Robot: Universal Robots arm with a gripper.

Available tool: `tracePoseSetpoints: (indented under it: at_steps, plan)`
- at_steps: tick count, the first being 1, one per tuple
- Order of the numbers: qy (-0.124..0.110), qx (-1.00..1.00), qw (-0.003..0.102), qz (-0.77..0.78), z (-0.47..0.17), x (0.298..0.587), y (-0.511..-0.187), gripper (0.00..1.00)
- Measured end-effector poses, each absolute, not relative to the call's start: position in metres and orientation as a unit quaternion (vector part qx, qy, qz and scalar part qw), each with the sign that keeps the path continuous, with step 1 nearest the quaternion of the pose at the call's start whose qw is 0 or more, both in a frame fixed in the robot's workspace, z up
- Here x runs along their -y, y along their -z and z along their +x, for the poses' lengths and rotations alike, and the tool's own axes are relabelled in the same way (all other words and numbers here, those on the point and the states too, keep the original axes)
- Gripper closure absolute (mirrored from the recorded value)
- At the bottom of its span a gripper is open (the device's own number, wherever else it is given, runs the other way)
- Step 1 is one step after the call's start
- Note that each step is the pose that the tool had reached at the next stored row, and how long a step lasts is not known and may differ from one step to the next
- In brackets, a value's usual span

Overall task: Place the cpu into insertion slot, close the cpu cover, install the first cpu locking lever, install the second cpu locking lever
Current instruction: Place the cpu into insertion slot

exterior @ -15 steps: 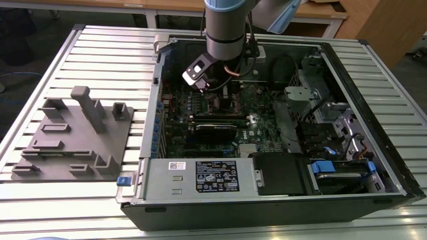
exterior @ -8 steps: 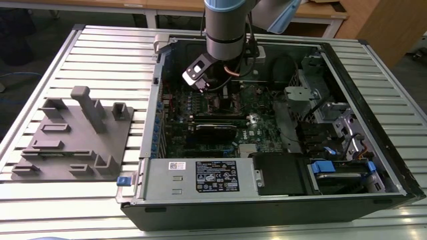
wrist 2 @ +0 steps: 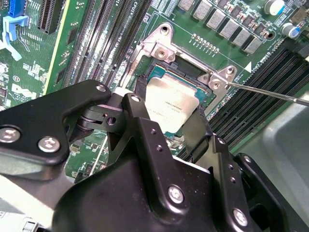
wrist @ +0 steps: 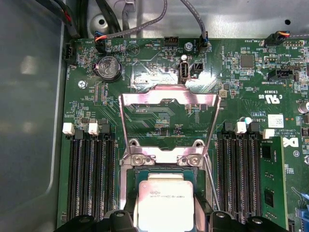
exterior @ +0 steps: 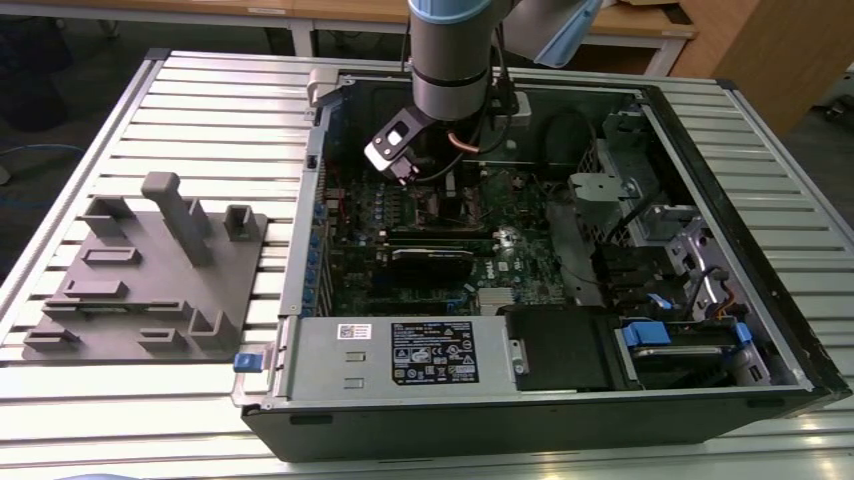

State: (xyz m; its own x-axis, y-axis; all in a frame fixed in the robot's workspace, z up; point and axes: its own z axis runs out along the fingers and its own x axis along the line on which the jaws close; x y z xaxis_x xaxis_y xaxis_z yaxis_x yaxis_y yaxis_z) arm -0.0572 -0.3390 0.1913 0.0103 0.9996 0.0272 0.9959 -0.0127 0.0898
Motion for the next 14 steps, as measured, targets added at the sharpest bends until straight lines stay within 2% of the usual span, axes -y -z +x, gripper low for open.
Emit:
tracePoseSetpoints:
  at_steps: [14]
  plan:
    - [-0.041, -0.702, 0.022, 0.710, -0.0573, 0.3391, -0.1890, 0.46]
